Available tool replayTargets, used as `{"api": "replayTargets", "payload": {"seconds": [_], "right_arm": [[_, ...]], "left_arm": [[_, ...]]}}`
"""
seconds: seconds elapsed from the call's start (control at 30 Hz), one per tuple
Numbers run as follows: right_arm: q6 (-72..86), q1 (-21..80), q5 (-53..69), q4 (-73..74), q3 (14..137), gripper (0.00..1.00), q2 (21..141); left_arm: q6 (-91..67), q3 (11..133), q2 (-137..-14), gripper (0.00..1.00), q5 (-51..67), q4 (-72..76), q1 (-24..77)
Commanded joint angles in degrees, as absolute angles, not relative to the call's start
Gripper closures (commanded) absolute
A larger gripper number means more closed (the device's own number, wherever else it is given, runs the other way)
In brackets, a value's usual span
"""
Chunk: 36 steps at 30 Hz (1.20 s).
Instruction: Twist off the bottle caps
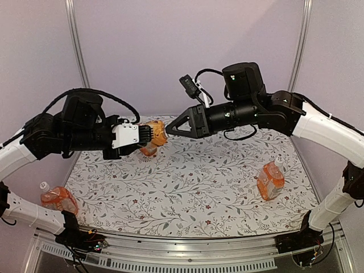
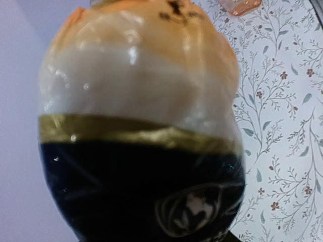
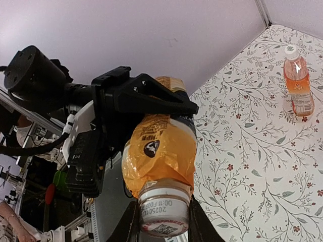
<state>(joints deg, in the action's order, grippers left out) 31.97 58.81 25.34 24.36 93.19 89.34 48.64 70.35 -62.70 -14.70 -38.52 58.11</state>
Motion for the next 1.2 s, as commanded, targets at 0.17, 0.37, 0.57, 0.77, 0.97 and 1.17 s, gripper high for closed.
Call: {"api": "replayTargets", "payload": {"seconds": [0.17,0.37,0.57,0.77,0.97,1.17], "right_arm": [[-15.10,75.58,7.62,42.67,98.35,1.00,86.06],[-33.21,80.65,-7.05,48.33,99.33,1.00,86.05],[-42.61,81.71,-11.72,48.70,100.40,1.00,87.54],[-42.14,81.74,-13.51,44.10,98.94,0.79,87.66],[-32.04,81.49,-17.98,34.50,95.78,0.01,83.56],[-8.36,72.68,-6.58,31.32,95.70,0.01,79.85]], "left_arm": [[37.57,80.85,-64.70,0.76,15.75,-61.91,59.17],[38.37,81.74,-65.22,0.76,18.12,-63.77,59.15],[38.80,81.87,-65.54,0.76,19.07,-64.42,59.15],[38.49,81.56,-65.19,0.76,17.20,-63.54,59.15],[37.84,78.54,-64.12,0.76,8.86,-57.77,59.15],[41.27,72.92,-62.71,0.76,-8.86,-43.18,59.17]]}}
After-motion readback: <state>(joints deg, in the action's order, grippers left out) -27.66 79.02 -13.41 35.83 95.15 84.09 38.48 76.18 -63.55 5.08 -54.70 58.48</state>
